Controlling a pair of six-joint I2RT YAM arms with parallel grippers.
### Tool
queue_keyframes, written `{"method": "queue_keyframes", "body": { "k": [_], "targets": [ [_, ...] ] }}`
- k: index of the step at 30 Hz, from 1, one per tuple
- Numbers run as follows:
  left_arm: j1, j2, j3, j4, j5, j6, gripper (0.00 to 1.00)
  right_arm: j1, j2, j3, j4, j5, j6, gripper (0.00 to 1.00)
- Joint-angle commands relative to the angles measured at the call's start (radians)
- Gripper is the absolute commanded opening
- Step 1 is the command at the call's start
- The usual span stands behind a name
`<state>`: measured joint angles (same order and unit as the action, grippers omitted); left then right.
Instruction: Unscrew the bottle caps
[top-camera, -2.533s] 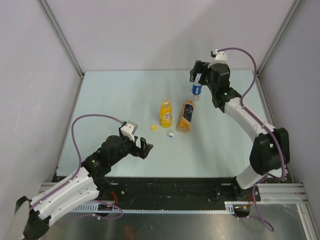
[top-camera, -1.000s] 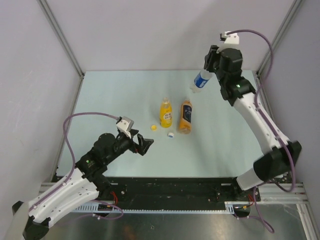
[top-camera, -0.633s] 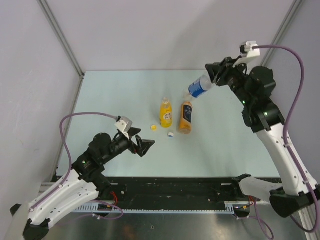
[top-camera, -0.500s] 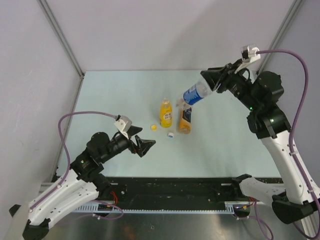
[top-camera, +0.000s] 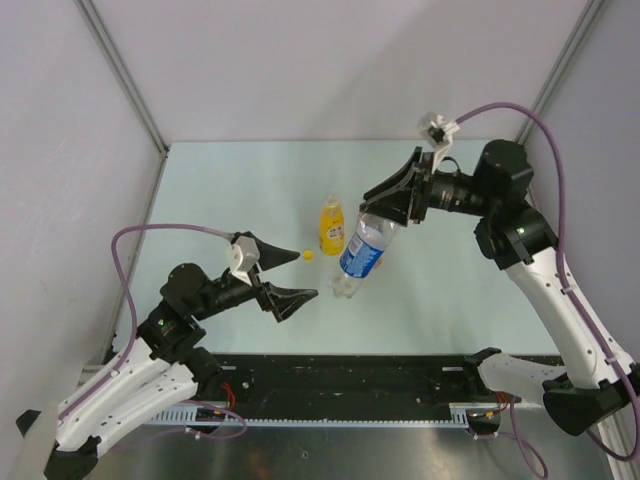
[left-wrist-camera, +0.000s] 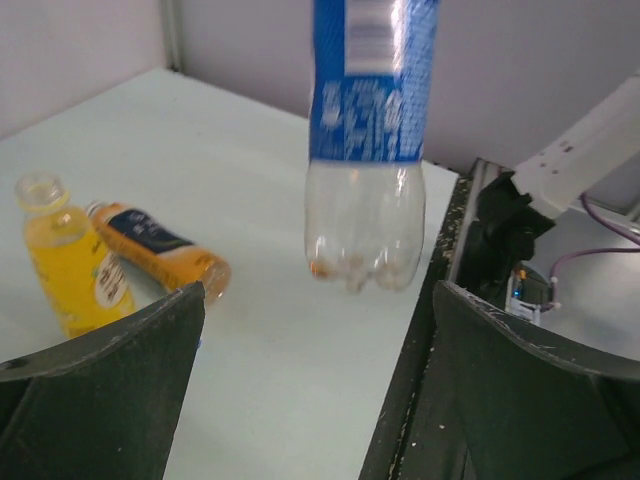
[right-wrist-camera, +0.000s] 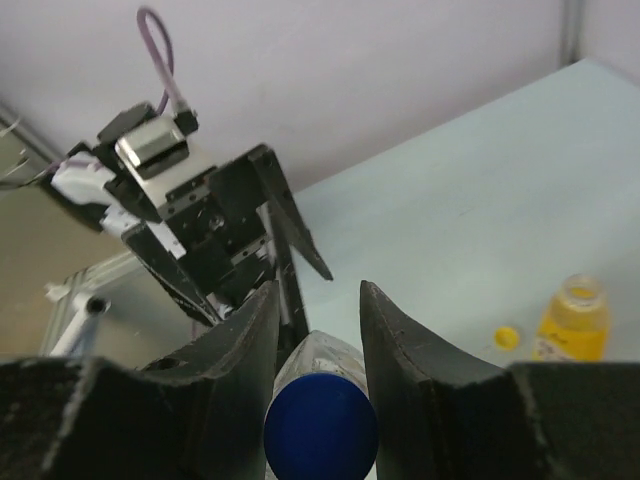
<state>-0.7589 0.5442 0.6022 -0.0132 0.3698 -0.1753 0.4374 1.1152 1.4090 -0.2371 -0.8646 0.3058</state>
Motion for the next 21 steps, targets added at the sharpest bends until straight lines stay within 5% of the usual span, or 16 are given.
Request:
{"method": "queue_keyframes", "body": {
  "k": [1,12,21],
  "targets": [
    [-0.001,0.035,0.012,0.141,0.163,0.025,0.99,0.052,0.021,-0.01,-0.008,-0.108,-0.014,0.0],
    [-0.018,0.271,0.107,0.191,0.376,0.03,0.99,0.142,0.082,-0.026,0.045,-0.072,-0.014,0.0],
    [-0.067,0.378,0.13,0.222,0.378,0.039,0.99,0.155,0.102,-0.028,0.07,-0.061,-0.004,0.0]
  ]
}}
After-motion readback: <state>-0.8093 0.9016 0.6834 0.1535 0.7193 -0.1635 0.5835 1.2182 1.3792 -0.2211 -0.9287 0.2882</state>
